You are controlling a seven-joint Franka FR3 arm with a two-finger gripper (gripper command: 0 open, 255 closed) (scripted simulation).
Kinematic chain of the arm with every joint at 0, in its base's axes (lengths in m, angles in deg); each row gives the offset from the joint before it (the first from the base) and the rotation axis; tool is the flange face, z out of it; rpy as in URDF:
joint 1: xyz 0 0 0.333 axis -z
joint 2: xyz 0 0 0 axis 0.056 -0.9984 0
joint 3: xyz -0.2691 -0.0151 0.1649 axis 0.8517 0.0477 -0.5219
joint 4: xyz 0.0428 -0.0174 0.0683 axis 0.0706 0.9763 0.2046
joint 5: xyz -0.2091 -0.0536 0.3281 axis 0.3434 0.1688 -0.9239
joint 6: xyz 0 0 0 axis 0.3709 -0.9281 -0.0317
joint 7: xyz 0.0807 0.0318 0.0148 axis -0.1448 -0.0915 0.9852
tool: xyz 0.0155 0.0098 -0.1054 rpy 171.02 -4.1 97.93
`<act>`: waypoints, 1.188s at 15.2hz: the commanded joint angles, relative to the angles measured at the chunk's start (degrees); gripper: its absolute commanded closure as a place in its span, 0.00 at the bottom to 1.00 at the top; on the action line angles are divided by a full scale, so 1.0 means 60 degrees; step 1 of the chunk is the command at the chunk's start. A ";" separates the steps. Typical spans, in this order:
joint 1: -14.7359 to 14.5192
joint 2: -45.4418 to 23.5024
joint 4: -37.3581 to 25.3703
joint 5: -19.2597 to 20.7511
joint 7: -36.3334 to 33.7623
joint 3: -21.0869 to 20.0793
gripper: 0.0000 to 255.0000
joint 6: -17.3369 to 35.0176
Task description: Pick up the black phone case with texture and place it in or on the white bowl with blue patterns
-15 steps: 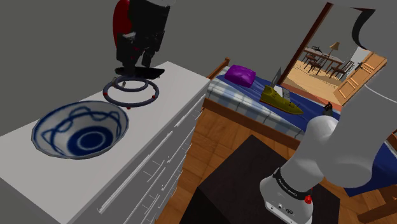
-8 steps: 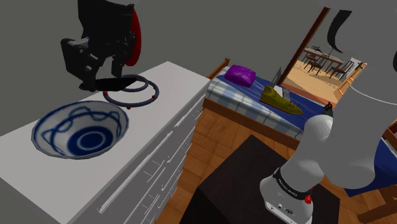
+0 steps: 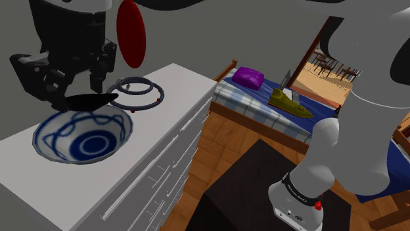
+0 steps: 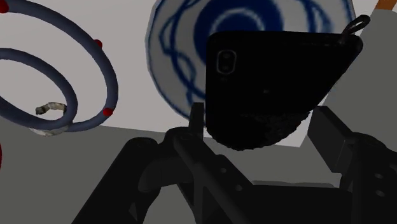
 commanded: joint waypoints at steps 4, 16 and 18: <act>0.0045 0.0044 0.0708 0.0015 -0.0077 0.0016 1.00 0.0665; 0.0088 0.0000 0.1618 0.0085 -0.0196 0.0050 1.00 0.1610; 0.0088 0.0000 0.1618 0.0085 -0.0196 0.0050 1.00 0.1610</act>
